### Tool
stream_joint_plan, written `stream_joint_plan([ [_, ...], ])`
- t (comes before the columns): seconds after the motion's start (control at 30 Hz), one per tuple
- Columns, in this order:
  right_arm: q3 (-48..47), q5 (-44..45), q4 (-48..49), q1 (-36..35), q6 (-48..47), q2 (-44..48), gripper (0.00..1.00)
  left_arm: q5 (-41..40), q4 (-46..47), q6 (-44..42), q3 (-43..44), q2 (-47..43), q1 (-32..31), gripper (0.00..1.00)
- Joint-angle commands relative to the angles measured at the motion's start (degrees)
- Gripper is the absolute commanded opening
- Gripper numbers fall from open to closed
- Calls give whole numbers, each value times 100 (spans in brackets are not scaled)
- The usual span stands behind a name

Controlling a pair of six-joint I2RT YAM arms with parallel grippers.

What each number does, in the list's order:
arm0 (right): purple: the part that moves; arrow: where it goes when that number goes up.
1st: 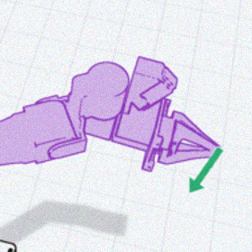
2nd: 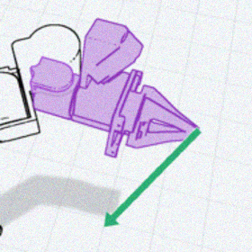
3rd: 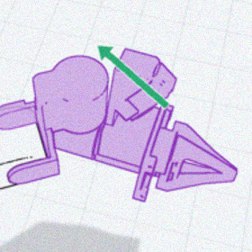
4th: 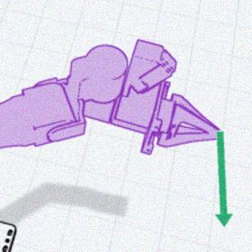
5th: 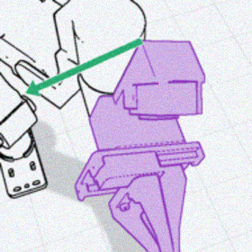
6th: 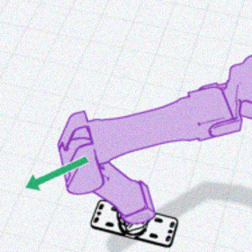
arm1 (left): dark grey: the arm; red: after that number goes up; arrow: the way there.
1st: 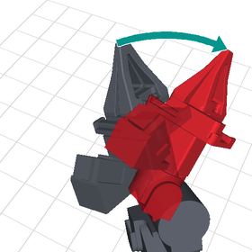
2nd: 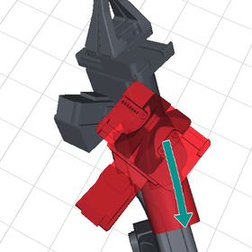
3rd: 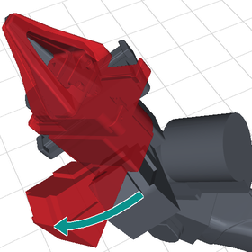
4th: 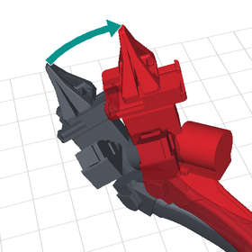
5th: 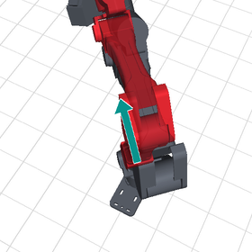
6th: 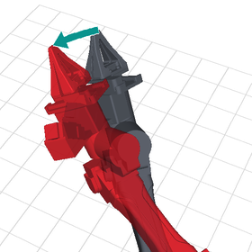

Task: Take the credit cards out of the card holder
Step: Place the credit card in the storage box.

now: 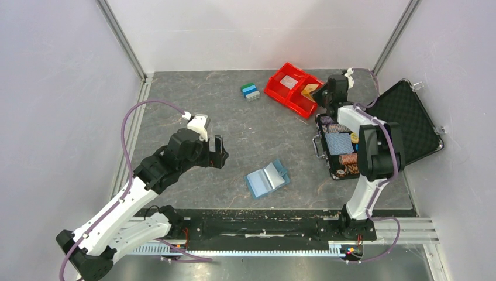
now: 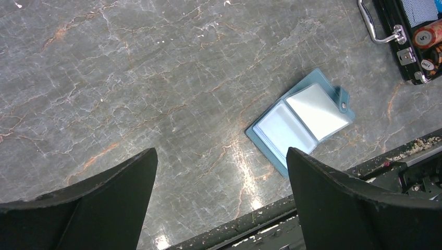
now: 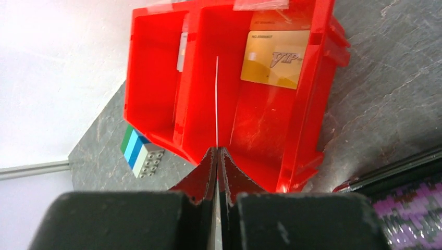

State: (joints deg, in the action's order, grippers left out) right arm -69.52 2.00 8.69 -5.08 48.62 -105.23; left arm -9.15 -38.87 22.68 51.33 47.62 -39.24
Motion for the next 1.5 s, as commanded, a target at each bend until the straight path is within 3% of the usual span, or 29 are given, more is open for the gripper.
stream_joint_plan([
  [0.0,-611,169,-151,81,198,-374,0,-166,117,-422,-35,-52,13,100],
  [0.43,-1541,-187,-331,321,394,-1351,0,-128,117,-475,-27,20,25,100],
  [1.1,-1640,-177,-271,347,394,-1657,0,-88,116,-483,-7,53,22,100],
  [1.47,-1706,-145,-343,362,327,-1565,12,-88,117,-484,-5,44,22,100],
])
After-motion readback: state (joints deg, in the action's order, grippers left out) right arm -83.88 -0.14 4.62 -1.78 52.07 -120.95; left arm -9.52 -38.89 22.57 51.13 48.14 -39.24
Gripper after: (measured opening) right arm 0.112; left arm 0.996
